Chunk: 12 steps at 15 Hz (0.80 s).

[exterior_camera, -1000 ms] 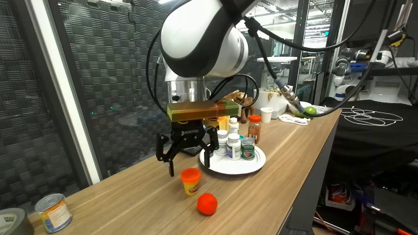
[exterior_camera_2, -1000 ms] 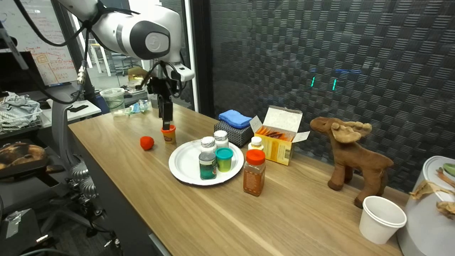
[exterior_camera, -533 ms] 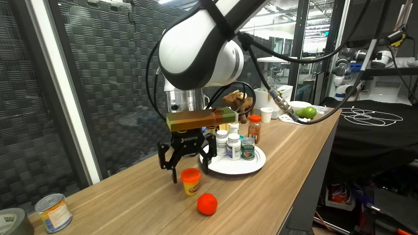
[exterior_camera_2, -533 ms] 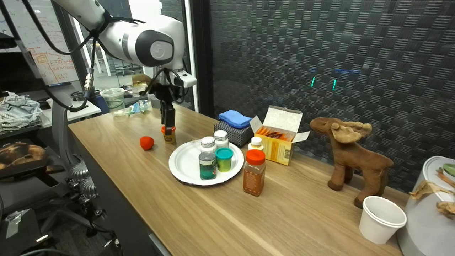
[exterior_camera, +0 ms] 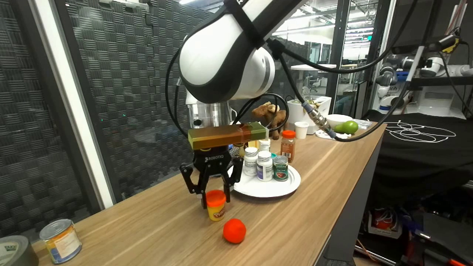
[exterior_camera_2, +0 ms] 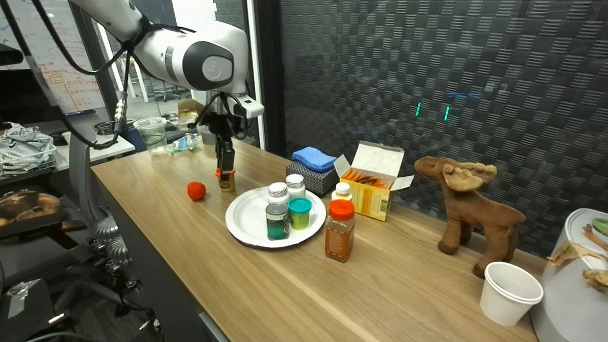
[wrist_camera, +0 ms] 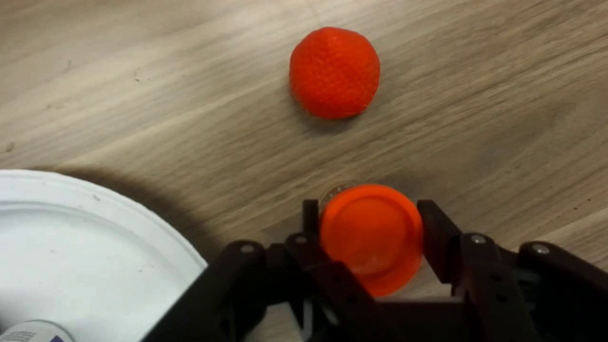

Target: Put the bottles and the orange plushy on the table onto the plate

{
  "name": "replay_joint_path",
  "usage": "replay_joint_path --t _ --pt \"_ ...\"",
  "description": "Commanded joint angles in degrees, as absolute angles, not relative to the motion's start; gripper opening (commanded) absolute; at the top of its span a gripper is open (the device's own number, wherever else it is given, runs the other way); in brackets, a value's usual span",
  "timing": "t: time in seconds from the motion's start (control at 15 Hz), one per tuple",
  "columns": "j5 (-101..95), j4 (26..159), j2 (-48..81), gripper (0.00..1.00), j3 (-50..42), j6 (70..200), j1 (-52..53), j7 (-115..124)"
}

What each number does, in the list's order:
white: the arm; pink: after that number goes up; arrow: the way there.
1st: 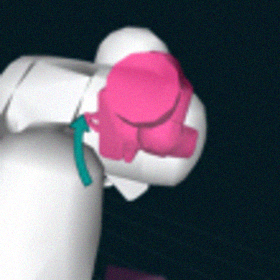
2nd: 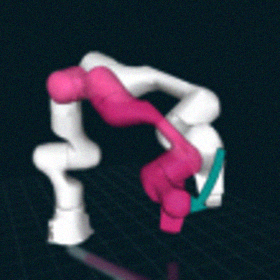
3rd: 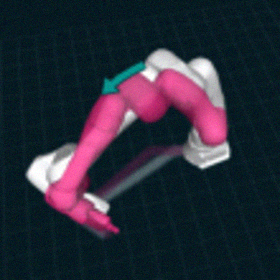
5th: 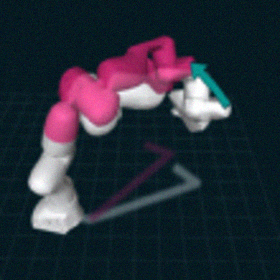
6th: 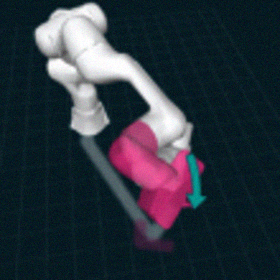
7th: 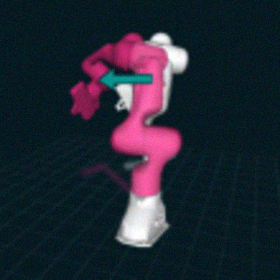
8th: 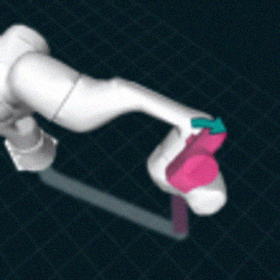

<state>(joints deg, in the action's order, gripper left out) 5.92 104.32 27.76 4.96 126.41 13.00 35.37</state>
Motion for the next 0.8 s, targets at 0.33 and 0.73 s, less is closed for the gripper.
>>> replay_joint_path --t 0.33,0.73 --pt "16.5 108.1 19.8 0.29 3.8 132.2 8.8 37.1" --pt "17.7 107.1 19.2 0.29 0.6 132.6 5.6 39.4"
